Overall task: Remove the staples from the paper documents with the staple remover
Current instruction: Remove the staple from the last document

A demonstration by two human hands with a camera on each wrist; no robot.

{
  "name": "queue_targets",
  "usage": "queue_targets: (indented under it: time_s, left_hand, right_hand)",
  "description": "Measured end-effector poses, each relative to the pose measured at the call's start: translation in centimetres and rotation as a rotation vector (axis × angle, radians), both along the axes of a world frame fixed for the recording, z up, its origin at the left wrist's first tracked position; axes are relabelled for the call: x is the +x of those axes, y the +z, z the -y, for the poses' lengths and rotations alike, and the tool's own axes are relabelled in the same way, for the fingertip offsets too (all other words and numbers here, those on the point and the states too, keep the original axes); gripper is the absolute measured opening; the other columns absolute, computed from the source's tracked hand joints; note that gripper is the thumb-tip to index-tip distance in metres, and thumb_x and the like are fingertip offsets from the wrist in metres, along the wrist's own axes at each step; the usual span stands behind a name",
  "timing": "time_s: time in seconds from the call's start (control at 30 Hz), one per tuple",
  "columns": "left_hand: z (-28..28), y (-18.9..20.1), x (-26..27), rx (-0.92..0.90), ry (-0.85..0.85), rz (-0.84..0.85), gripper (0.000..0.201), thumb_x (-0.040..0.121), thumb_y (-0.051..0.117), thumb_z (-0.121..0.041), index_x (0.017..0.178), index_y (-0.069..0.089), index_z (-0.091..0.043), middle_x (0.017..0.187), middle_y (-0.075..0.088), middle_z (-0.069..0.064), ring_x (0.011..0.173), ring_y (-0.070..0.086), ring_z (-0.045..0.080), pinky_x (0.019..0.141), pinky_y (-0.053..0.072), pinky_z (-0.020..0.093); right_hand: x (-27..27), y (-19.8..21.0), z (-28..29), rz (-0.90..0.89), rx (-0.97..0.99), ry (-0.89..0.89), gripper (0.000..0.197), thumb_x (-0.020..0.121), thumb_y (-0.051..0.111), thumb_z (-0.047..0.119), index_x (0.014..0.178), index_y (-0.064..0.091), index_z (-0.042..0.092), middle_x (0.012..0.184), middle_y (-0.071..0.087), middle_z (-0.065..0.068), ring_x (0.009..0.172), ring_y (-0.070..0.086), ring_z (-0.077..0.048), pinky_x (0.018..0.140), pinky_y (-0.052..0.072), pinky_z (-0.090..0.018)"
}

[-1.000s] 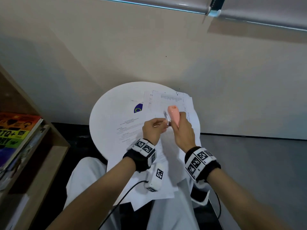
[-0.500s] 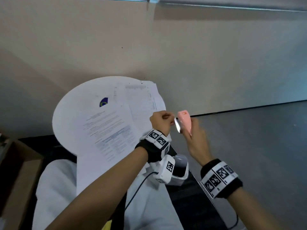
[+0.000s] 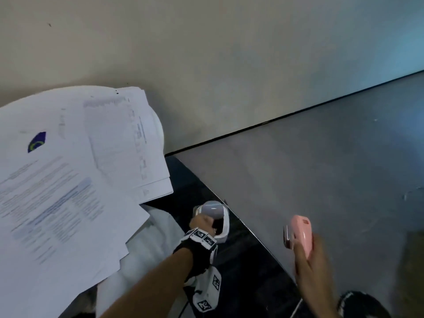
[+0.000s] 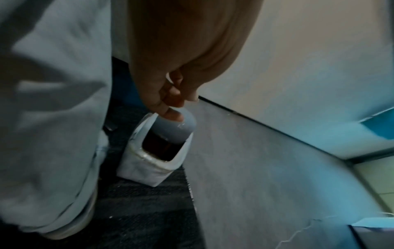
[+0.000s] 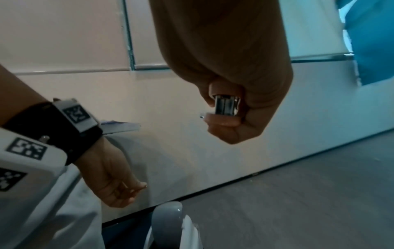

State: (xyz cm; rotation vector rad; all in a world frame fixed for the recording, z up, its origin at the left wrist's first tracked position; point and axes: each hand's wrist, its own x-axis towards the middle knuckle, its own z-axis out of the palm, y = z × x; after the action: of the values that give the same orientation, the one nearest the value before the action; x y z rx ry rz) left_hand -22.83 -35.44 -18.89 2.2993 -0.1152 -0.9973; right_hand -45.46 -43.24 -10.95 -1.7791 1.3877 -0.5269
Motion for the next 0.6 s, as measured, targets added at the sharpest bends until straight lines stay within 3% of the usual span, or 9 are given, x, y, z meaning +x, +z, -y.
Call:
queue_targets:
  time_s: [0.07, 0.1, 0.17, 0.23, 0.27, 0.33, 0.4, 0.5, 0.6]
  left_hand:
    - [0.2, -1.6, 0.4, 0.019, 0.077, 0.008, 0.02, 0.091, 0.053, -0.009, 0.094, 0.072, -0.004, 0.098, 0.069, 0.013, 0.103, 0.061, 0.029, 0.081, 0.045, 0.028]
    - [0.3, -2.4, 0.6, -0.001, 0.129, 0.004, 0.019, 0.089, 0.055, -0.008, 0.096, 0.072, -0.003, 0.1, 0.07, 0.017, 0.101, 0.062, 0.032, 0.083, 0.047, 0.029]
    - [0.6, -4.0, 0.9, -0.094, 0.213, 0.013, 0.018, 0.084, 0.06, -0.002, 0.072, 0.074, -0.006, 0.079, 0.069, 0.019, 0.082, 0.065, 0.032, 0.078, 0.052, 0.033]
    - [0.8, -5.7, 1.2, -0.135, 0.228, 0.023, 0.039, 0.08, 0.059, 0.004, 0.048, 0.065, -0.017, 0.062, 0.061, 0.014, 0.058, 0.059, 0.021, 0.063, 0.053, 0.032]
    - [0.9, -6.3, 1.3, -0.15, 0.221, 0.015, 0.04, 0.081, 0.057, 0.007, 0.048, 0.065, -0.014, 0.062, 0.058, 0.014, 0.046, 0.054, 0.016, 0.052, 0.05, 0.024]
    - [1.0, -6.3, 1.5, -0.148, 0.206, -0.028, 0.028, 0.084, 0.051, 0.014, 0.065, 0.064, -0.001, 0.064, 0.053, 0.013, 0.027, 0.042, 0.002, 0.035, 0.039, 0.014]
    - [0.9, -5.9, 1.9, -0.141, 0.19, -0.045, 0.026, 0.087, 0.05, 0.013, 0.068, 0.062, 0.0, 0.062, 0.052, 0.011, 0.027, 0.043, 0.001, 0.03, 0.035, 0.012]
    - [0.8, -3.5, 2.4, -0.135, 0.148, -0.072, 0.024, 0.089, 0.055, 0.002, 0.066, 0.062, -0.002, 0.06, 0.056, 0.01, 0.043, 0.054, 0.01, 0.034, 0.041, 0.011]
    - [1.2, 1.6, 2.1, -0.181, 0.029, -0.09, 0.03, 0.086, 0.058, 0.002, 0.057, 0.056, -0.006, 0.054, 0.052, 0.009, 0.024, 0.042, 0.001, 0.032, 0.039, 0.013]
  right_hand:
    - [-1.2, -1.6, 0.0, 0.001, 0.028, -0.045, 0.045, 0.084, 0.051, 0.041, 0.121, 0.048, 0.016, 0.092, 0.058, -0.008, 0.083, 0.055, -0.03, 0.068, 0.035, -0.033]
    - [-1.7, -2.3, 0.0, -0.001, 0.05, -0.065, 0.042, 0.088, 0.055, 0.036, 0.123, 0.048, 0.013, 0.095, 0.056, -0.008, 0.086, 0.055, -0.03, 0.071, 0.035, -0.033]
    - [-2.5, -3.5, -0.1, -0.024, 0.115, -0.085, 0.036, 0.095, 0.056, 0.023, 0.126, 0.046, 0.009, 0.097, 0.055, -0.009, 0.087, 0.053, -0.029, 0.073, 0.037, -0.035]
    - [-3.0, -4.5, -0.2, -0.064, 0.153, -0.085, 0.031, 0.097, 0.051, 0.017, 0.125, 0.044, 0.008, 0.092, 0.055, -0.008, 0.084, 0.053, -0.029, 0.075, 0.045, -0.041]
    - [-3.1, -4.6, -0.4, -0.074, 0.152, -0.084, 0.028, 0.097, 0.05, 0.017, 0.123, 0.044, 0.008, 0.087, 0.054, -0.004, 0.081, 0.054, -0.03, 0.073, 0.047, -0.043]
    - [-3.0, -4.5, -0.6, -0.062, 0.15, -0.094, 0.022, 0.097, 0.05, 0.017, 0.117, 0.045, 0.009, 0.082, 0.053, 0.002, 0.08, 0.053, -0.029, 0.064, 0.042, -0.036]
    - [-2.5, -4.1, -0.6, -0.047, 0.143, -0.084, 0.017, 0.098, 0.048, 0.02, 0.113, 0.042, 0.015, 0.088, 0.056, -0.005, 0.082, 0.054, -0.028, 0.061, 0.04, -0.032]
    - [-1.1, -2.7, -0.4, -0.009, 0.129, -0.074, 0.017, 0.099, 0.047, 0.022, 0.115, 0.042, 0.017, 0.099, 0.055, -0.008, 0.082, 0.054, -0.026, 0.069, 0.045, -0.04]
    - [1.1, -0.9, -0.2, 0.068, 0.105, -0.039, 0.025, 0.098, 0.05, 0.026, 0.119, 0.047, 0.014, 0.101, 0.06, -0.012, 0.085, 0.057, -0.032, 0.071, 0.047, -0.04]
